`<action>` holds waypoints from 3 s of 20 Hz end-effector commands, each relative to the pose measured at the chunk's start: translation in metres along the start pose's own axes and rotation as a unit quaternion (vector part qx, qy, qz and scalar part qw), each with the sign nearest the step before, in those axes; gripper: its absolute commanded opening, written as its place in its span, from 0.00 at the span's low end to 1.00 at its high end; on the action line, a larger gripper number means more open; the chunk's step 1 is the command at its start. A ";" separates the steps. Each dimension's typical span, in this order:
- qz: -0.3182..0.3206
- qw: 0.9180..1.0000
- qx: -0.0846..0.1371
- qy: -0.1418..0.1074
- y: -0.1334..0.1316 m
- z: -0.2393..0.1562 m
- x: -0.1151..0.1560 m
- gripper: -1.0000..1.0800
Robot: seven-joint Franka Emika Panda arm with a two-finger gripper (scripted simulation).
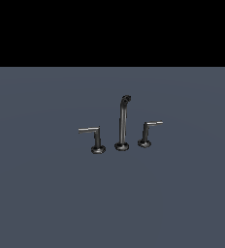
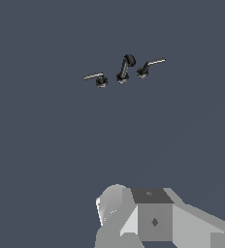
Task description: Turn on the faucet by rotating a designated handle.
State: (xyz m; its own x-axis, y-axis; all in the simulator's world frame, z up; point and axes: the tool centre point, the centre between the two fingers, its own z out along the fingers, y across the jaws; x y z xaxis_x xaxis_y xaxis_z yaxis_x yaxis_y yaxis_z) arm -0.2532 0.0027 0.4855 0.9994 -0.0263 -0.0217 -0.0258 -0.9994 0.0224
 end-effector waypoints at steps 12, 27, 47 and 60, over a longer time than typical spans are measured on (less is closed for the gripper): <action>0.003 1.000 0.005 0.008 0.014 -0.004 0.009 0.00; 0.076 0.997 0.006 0.008 0.022 0.015 0.060 0.00; 0.314 0.950 0.010 0.006 0.063 0.127 0.211 0.00; 0.464 0.886 0.013 0.004 0.099 0.242 0.283 0.00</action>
State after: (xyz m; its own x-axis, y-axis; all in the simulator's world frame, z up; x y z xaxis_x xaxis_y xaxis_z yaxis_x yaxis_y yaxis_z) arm 0.0149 -0.1042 0.2544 0.5809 -0.8140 0.0015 -0.8140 -0.5809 0.0050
